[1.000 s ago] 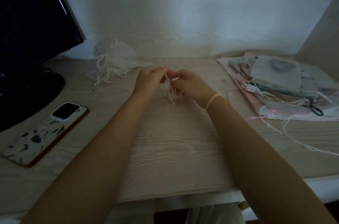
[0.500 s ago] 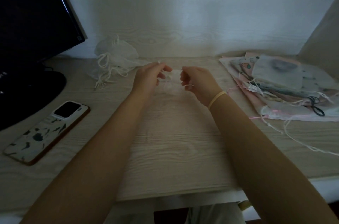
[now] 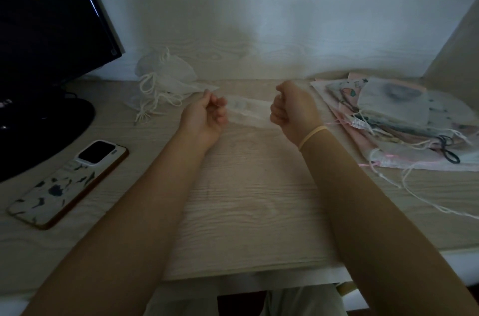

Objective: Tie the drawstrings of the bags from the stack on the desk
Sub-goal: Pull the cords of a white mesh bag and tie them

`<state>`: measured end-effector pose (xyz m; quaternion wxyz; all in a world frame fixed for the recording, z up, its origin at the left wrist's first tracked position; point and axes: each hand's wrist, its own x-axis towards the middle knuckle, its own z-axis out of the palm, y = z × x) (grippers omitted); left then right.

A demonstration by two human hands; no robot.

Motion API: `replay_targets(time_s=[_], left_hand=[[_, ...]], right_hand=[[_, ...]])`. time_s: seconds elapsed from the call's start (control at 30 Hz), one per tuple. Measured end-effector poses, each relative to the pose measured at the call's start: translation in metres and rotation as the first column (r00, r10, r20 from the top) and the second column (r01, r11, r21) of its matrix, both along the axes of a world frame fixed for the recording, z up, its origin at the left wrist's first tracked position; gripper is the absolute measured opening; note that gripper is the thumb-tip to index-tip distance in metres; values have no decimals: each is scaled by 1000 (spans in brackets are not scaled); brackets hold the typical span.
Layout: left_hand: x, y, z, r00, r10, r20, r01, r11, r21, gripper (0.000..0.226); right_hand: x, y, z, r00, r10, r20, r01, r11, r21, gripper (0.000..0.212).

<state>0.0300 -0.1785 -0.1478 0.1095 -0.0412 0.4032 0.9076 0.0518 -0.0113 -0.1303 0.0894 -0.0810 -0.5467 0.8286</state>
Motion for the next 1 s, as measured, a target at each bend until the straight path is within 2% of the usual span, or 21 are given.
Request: replay_targets(time_s=[0.03, 0.1, 0.2, 0.27, 0.33, 0.4, 0.47, 0.53, 0.6, 0.67, 0.73, 0.77, 0.8, 0.9, 1.0], left_hand=[[0, 0, -2, 1000, -6, -1, 6, 1000, 0, 37], [1, 2, -4, 1000, -8, -27, 6, 996, -84, 38], [2, 6, -5, 994, -12, -107, -17, 964, -266, 38], [2, 8, -6, 990, -12, -142, -39, 938, -345, 36], [0, 8, -7, 986, 9, -166, -81, 897, -434, 34], [-2, 6, -6, 982, 57, -182, -145, 845, -515, 31], [-4, 3, -5, 971, 139, -196, -228, 792, -567, 31], [-5, -1, -3, 936, 232, -263, -350, 676, -648, 33], [-4, -5, -3, 876, 294, -383, -481, 459, -747, 35], [-5, -7, -4, 793, 293, -535, -603, 247, -758, 42], [-3, -5, -3, 728, 248, -639, -682, 172, -710, 45], [-3, -3, -3, 740, 215, -637, -672, 190, -716, 40], [-3, 0, -4, 785, 183, -592, -620, 246, -745, 30], [-3, 10, -8, 901, 118, -417, -422, 458, -782, 7], [3, 17, -5, 964, 87, -250, -247, 640, -728, 9]], right_hand=[[-1, -1, -1, 998, -63, -14, 65, 981, 183, 33], [0, -4, -2, 984, -145, -102, 176, 862, 475, 27], [1, -4, -2, 975, -34, -221, 201, 562, 802, 25], [4, -4, -4, 980, 92, -177, 131, 375, 918, 19], [6, -4, -7, 980, 181, -81, 35, 248, 968, 21], [5, -2, -11, 977, 214, -22, -3, 116, 993, 27], [2, 1, -13, 981, 195, -18, 11, 37, 999, 26], [-1, 3, -14, 989, 150, -8, 11, -15, 1000, 23], [-2, 3, -15, 992, 123, 22, -14, -68, 998, 22], [-1, 1, -16, 993, 113, 39, -32, -67, 997, 24], [0, 0, -15, 994, 110, 13, -9, -40, 999, 25], [0, -1, -14, 994, 112, -13, 16, -25, 1000, 25], [0, -3, -14, 992, 116, -43, 45, -9, 999, 25], [1, -7, -13, 974, 140, -179, 173, 59, 983, 23], [2, -10, -13, 948, 153, -279, 264, 112, 958, 19]])
